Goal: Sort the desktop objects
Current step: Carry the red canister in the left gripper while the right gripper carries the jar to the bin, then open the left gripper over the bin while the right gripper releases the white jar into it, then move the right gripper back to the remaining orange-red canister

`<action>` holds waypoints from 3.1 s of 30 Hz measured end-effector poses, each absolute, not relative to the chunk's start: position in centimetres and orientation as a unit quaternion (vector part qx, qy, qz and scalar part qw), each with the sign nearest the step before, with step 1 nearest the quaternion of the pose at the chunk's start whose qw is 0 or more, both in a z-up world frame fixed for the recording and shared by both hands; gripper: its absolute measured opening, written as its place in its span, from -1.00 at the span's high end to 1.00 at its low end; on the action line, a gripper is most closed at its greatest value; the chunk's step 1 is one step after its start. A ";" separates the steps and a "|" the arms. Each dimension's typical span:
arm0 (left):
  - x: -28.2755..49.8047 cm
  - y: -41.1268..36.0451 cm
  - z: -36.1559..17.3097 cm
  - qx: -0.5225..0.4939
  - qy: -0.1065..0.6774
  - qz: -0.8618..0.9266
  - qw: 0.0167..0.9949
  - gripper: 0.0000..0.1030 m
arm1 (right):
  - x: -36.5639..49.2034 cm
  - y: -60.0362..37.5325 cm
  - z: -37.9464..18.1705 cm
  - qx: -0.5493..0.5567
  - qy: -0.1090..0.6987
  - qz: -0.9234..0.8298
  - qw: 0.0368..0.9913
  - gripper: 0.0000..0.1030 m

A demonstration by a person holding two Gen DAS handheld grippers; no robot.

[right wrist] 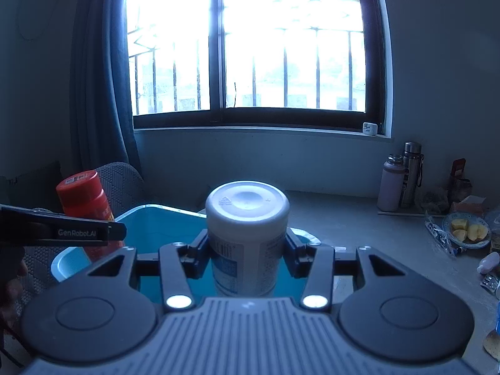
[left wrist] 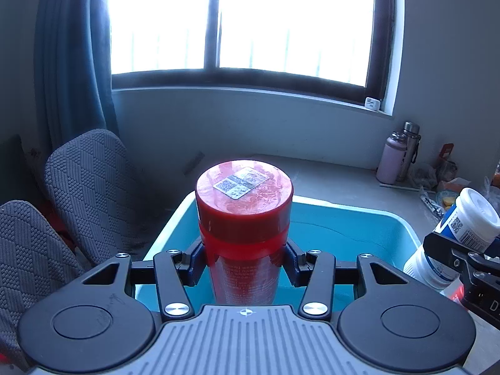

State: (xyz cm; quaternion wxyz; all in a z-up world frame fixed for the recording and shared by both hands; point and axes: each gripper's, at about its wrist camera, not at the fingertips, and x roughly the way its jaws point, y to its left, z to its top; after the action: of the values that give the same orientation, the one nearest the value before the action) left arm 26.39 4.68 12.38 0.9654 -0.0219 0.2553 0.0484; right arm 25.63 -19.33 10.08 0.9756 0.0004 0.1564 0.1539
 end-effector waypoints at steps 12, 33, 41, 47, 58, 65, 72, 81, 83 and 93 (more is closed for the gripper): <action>28.4 5.4 11.9 -0.030 0.249 0.082 0.964 -0.91 | 27.5 -19.5 9.7 0.006 0.169 0.159 0.973 -0.56; 19.0 4.3 11.9 0.001 0.251 0.064 0.966 -0.91 | 19.5 -20.0 9.8 0.024 0.168 0.118 0.978 -0.56; 12.9 3.9 10.4 -0.008 0.268 0.044 0.962 -0.91 | 13.3 -20.0 9.0 0.024 0.185 0.093 0.978 -0.56; 8.2 3.4 8.3 -0.015 0.284 0.028 0.958 -0.91 | 9.1 -20.8 7.8 0.024 0.207 0.071 0.976 -0.56; 3.4 1.7 5.4 0.001 0.298 0.000 0.954 -0.91 | 4.7 -23.1 5.4 0.026 0.230 0.026 0.973 -0.56; 3.1 0.6 3.4 0.008 0.308 -0.022 0.951 -0.91 | 4.3 -25.1 3.1 0.036 0.240 -0.012 0.970 -0.56; 5.0 -0.8 1.8 -0.005 0.305 -0.033 0.952 -0.91 | 6.2 -27.2 1.8 0.048 0.246 -0.029 0.968 -0.56; 9.2 -3.1 1.1 0.000 0.285 -0.054 0.957 -0.91 | 11.2 -29.3 0.1 0.058 0.253 -0.038 0.965 -0.56; 10.4 -3.6 0.9 -0.002 0.287 -0.054 0.956 -0.91 | 12.5 -29.6 -0.1 0.057 0.254 -0.037 0.965 -0.56; 14.8 -6.2 0.0 -0.014 0.280 -0.058 0.958 -0.91 | 18.3 -32.3 -1.5 0.058 0.265 -0.031 0.962 -0.56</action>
State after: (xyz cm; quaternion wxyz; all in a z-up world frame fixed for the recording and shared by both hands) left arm 14.84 -6.23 -0.02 0.9582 -0.0141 0.2799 -0.0580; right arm 18.25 -32.26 -1.48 0.9620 0.0581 0.2650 -0.0313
